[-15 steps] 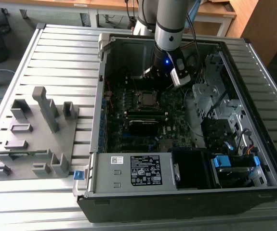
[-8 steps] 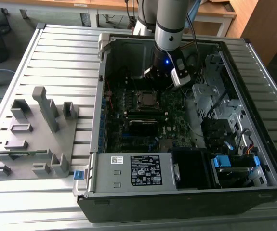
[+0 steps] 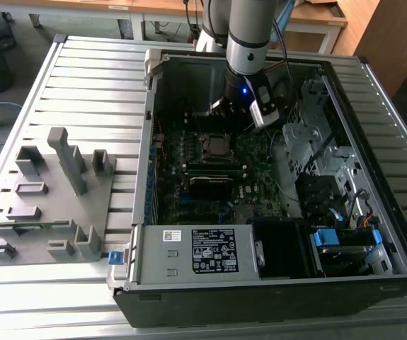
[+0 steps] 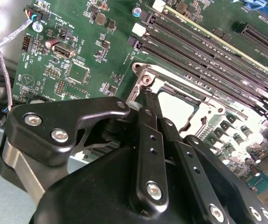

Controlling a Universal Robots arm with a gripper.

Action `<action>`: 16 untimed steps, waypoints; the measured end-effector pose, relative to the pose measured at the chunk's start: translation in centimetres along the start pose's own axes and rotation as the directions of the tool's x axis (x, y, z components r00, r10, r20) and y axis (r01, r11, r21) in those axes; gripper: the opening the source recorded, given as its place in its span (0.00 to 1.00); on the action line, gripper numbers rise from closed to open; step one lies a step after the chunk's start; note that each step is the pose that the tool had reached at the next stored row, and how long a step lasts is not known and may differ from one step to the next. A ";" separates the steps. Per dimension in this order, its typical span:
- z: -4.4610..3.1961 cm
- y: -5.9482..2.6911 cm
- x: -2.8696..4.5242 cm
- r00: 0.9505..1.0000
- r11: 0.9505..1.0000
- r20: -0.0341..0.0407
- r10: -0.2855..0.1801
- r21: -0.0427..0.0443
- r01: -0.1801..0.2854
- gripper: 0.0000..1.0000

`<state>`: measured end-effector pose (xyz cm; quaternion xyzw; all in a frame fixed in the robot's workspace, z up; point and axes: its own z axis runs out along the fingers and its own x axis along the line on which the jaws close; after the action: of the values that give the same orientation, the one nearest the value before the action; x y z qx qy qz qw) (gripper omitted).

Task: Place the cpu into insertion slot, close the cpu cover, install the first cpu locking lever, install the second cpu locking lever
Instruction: 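Close the cpu cover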

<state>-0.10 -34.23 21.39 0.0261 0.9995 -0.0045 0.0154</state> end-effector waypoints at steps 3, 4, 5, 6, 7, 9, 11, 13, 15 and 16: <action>0.01 -0.01 0.13 1.000 1.000 0.000 0.000 0.000 0.000 0.10; 0.01 -0.01 0.16 1.000 1.000 0.000 0.000 0.000 0.000 0.10; 0.01 -0.01 0.17 1.000 1.000 0.000 0.000 0.000 0.000 0.10; 0.01 -0.01 0.24 1.000 1.000 0.000 0.000 0.000 0.000 0.10; 0.01 -0.01 0.26 1.000 1.000 0.000 0.000 0.000 0.000 0.10; 0.01 -0.01 0.26 1.000 1.000 0.000 0.000 0.000 0.000 0.10; 0.01 -0.01 0.26 1.000 1.000 0.000 0.000 0.000 0.000 0.10; 0.01 -0.01 0.26 1.000 1.000 0.000 0.000 0.000 0.000 0.10; 0.01 -0.01 0.30 1.000 1.000 0.000 0.000 0.000 0.000 0.10; 0.02 -0.02 0.36 1.000 1.000 0.000 0.000 0.000 0.000 0.10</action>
<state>-0.46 -34.23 21.37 0.0262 0.9995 -0.0045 0.0153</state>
